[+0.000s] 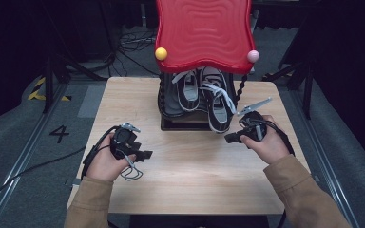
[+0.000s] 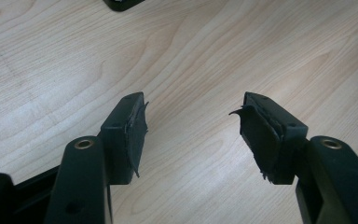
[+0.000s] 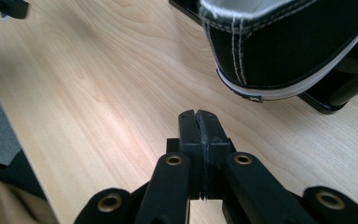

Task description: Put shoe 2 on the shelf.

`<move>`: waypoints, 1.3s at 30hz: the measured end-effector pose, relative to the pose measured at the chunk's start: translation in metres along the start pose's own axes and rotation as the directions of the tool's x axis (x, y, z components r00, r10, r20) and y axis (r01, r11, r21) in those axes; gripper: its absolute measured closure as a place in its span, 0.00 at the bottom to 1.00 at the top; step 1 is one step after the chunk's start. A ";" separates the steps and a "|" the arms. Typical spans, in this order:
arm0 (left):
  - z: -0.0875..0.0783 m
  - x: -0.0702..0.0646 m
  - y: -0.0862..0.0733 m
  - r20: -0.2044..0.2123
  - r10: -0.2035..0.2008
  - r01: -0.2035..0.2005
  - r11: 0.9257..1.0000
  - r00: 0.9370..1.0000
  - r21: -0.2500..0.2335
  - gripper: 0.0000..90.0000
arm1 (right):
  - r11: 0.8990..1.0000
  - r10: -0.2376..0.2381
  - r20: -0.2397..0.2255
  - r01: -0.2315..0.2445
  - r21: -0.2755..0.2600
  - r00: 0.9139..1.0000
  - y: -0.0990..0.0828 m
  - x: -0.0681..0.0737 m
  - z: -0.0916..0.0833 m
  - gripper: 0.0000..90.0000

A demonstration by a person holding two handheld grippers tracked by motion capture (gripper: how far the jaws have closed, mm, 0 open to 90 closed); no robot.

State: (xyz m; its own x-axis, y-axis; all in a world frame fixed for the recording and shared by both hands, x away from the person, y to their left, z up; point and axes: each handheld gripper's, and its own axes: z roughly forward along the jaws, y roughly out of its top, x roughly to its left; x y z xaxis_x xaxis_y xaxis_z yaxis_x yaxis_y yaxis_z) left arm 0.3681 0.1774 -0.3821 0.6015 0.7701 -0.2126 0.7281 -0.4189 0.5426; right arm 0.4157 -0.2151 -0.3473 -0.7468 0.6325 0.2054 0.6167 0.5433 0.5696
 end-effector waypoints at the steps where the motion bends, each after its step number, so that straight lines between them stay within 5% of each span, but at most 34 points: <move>1: 0.000 0.000 0.000 -0.002 0.000 0.000 1.000 1.000 0.002 0.46 | 1.000 0.001 -0.003 -0.001 0.005 1.000 0.000 -0.001 0.003 1.00; 7: 0.000 0.001 -0.002 0.000 -0.003 0.003 1.000 1.000 0.005 0.46 | 1.000 -0.011 0.034 0.010 0.017 0.999 0.003 -0.004 0.019 1.00; 24: 0.000 0.000 -0.001 -0.003 0.001 -0.001 1.000 1.000 0.006 0.46 | 0.994 0.016 0.063 -0.009 -0.111 0.998 0.016 0.002 0.021 1.00; 29: 0.000 0.001 -0.002 -0.003 0.000 0.000 1.000 1.000 0.003 0.46 | 0.989 0.052 0.123 -0.035 -0.141 0.991 0.024 -0.004 0.024 1.00; 32: 0.000 0.001 -0.002 -0.002 -0.005 0.005 1.000 1.000 0.005 0.46 | 0.988 0.052 0.200 -0.021 -0.155 0.978 0.028 -0.009 0.026 1.00; 35: 0.000 0.001 -0.002 -0.004 -0.003 0.003 1.000 1.000 0.006 0.46 | 0.984 0.055 0.166 -0.025 -0.177 0.985 0.035 -0.012 0.027 1.00; 39: 0.001 0.001 -0.002 -0.001 -0.002 0.002 1.000 1.000 0.007 0.46 | 0.989 0.014 0.201 0.015 -0.145 0.980 0.045 -0.006 0.035 1.00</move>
State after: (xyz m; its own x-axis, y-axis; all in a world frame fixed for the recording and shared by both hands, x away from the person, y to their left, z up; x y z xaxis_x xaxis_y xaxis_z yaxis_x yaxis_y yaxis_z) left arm 0.3677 0.1779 -0.3843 0.5999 0.7712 -0.2131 0.7314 -0.4206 0.5368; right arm 0.4566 -0.1747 -0.3504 -0.6728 0.7382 0.0495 0.5627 0.4671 0.6820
